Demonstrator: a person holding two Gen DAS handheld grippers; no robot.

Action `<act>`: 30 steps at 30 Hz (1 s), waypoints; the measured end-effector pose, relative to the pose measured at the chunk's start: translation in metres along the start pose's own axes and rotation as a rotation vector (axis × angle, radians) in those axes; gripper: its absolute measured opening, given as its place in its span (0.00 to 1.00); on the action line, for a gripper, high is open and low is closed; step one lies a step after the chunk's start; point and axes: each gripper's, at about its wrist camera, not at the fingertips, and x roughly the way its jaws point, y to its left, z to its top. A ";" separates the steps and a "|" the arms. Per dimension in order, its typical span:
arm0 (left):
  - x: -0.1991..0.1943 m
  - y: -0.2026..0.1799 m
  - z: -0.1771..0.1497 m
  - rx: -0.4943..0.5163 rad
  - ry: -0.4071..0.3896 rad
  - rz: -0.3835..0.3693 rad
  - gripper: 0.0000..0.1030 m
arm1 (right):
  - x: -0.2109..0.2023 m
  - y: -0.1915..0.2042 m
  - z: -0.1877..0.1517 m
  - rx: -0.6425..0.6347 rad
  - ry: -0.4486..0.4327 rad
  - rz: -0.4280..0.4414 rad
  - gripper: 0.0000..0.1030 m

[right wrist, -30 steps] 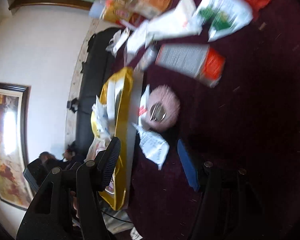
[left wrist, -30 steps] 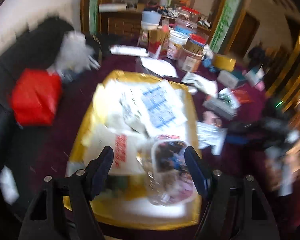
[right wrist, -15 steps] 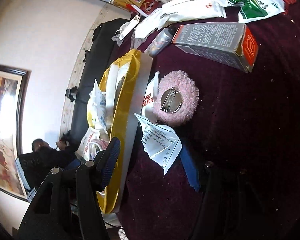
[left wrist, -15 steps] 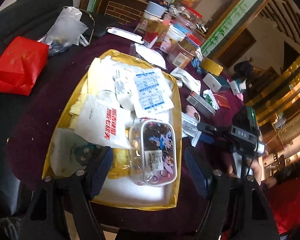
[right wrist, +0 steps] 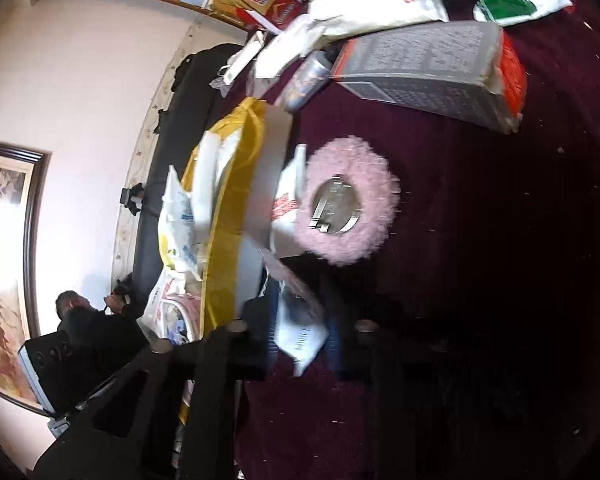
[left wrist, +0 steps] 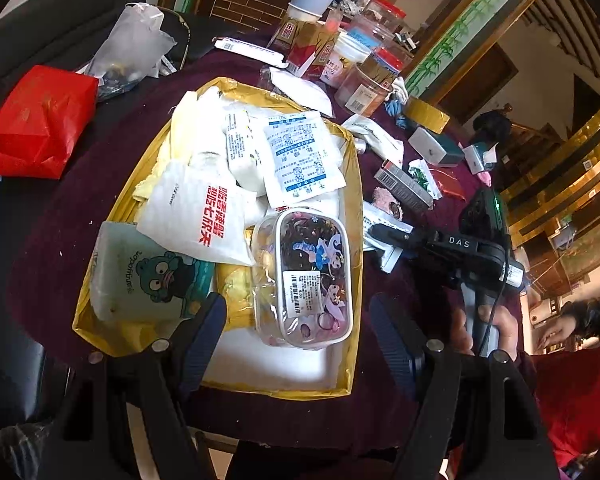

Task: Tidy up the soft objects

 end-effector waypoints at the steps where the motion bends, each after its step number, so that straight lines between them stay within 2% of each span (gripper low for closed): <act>1: 0.001 -0.003 0.000 0.003 0.002 0.000 0.72 | -0.001 -0.004 0.000 0.015 0.001 0.017 0.16; 6: 0.010 -0.029 0.006 0.063 0.033 0.004 0.72 | -0.008 -0.010 -0.009 0.014 0.003 0.066 0.15; 11: 0.025 -0.066 0.013 0.137 0.067 0.008 0.72 | -0.038 -0.022 -0.012 0.043 -0.063 0.157 0.15; 13: 0.036 -0.084 0.017 0.185 0.079 0.029 0.72 | -0.063 -0.037 -0.010 0.084 -0.108 0.207 0.15; 18: 0.078 -0.127 0.033 0.289 0.120 0.080 0.72 | -0.126 -0.080 -0.005 0.159 -0.243 0.235 0.14; 22: 0.119 -0.152 0.049 0.350 0.133 0.194 0.72 | -0.157 -0.122 -0.005 0.282 -0.334 0.254 0.14; 27: 0.168 -0.161 0.062 0.337 0.199 0.254 0.72 | -0.153 -0.129 -0.008 0.323 -0.307 0.222 0.14; 30: 0.182 -0.157 0.064 0.309 0.202 0.279 0.72 | -0.151 -0.132 -0.009 0.337 -0.282 0.223 0.14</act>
